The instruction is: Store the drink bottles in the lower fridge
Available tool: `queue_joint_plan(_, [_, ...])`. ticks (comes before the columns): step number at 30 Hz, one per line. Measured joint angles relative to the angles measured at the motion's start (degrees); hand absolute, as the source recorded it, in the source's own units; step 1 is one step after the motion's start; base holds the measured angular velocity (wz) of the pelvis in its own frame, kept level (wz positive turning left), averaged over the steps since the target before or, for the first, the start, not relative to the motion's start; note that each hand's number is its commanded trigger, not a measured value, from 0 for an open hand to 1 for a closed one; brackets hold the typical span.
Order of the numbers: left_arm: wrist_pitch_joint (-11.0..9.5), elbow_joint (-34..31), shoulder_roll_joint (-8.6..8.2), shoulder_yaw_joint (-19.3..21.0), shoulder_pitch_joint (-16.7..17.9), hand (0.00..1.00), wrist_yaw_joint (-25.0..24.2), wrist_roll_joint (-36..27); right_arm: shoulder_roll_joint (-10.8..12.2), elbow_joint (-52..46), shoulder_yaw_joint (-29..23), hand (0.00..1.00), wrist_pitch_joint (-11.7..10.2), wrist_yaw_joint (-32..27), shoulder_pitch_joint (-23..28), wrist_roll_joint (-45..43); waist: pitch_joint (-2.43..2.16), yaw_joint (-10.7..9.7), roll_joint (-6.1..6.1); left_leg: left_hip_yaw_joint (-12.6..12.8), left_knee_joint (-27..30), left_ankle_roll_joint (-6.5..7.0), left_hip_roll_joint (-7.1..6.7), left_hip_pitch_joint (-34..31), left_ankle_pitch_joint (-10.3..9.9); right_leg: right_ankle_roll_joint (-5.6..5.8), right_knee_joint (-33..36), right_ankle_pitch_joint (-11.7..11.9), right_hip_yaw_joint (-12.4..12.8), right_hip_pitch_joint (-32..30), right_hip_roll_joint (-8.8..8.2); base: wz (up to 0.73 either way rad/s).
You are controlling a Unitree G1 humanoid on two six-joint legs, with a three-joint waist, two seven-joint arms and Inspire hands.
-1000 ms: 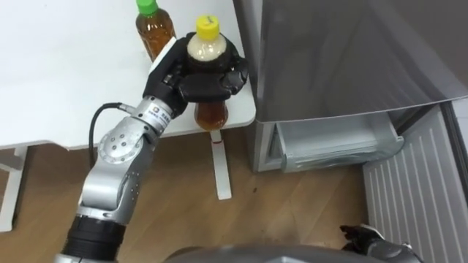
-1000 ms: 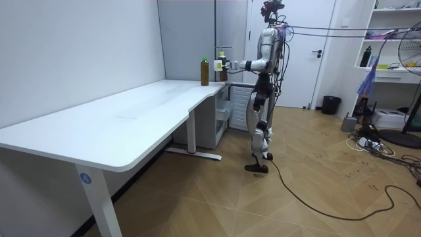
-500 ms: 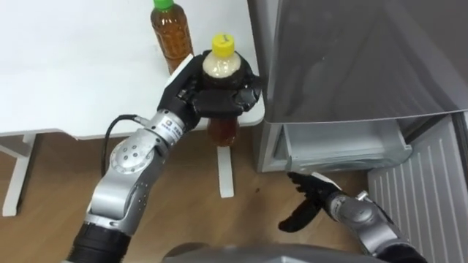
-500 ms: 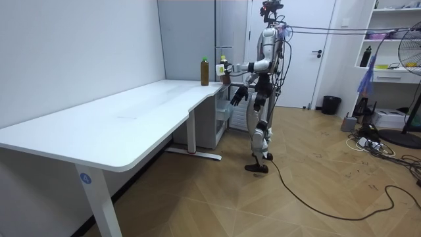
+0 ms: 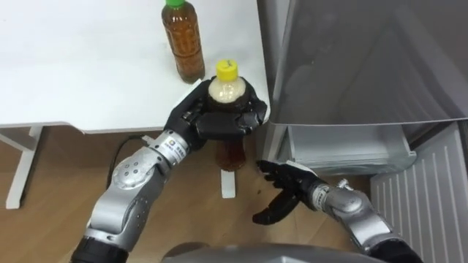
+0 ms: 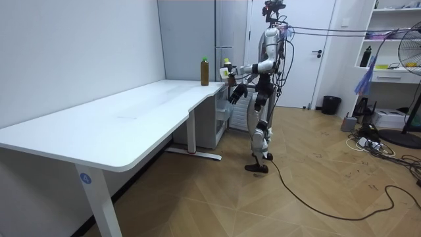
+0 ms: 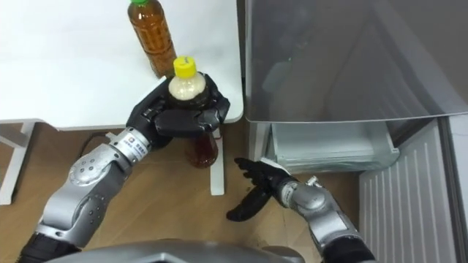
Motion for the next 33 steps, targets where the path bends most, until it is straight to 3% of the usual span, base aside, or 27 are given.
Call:
queue_joint_plan(12, [0.0,0.8,0.79,0.0,1.3,1.00,-0.3,0.0,-0.8,-4.7,-0.2,0.00,0.1,11.2,0.0,15.1,0.12,1.0,-0.56,0.0,0.4,0.00,-0.03,-0.5,0.0,0.01,0.0,0.0,-1.0,0.3,-0.15,0.01])
queue_joint_plan(19, [0.1,4.2,0.41,0.0,1.3,1.00,-2.1,0.0,-3.2,-10.1,0.4,0.00,2.3,18.5,0.0,18.3,0.26,1.3,-0.33,-0.3,1.1,-0.09,0.30,-1.3,-0.3,-0.06,0.2,0.1,-2.7,-0.1,-0.08,0.01])
queue_joint_plan(24, [0.2,4.4,0.45,0.0,1.4,1.00,-3.7,0.0,-4.4,-10.4,0.4,0.00,3.3,20.7,0.0,20.1,0.17,1.4,0.07,-0.3,1.5,-0.09,0.32,-1.9,-0.3,-0.07,0.7,0.1,-3.1,-0.6,-0.14,0.01])
queue_joint_plan(33, [0.2,4.5,0.78,0.0,2.2,1.00,-4.3,0.0,-4.6,-11.1,0.3,0.00,4.7,22.2,0.5,22.4,0.04,1.5,0.23,0.2,1.1,-0.07,0.40,-1.7,-0.2,-0.06,1.2,0.1,-3.3,-1.0,-0.21,-0.02])
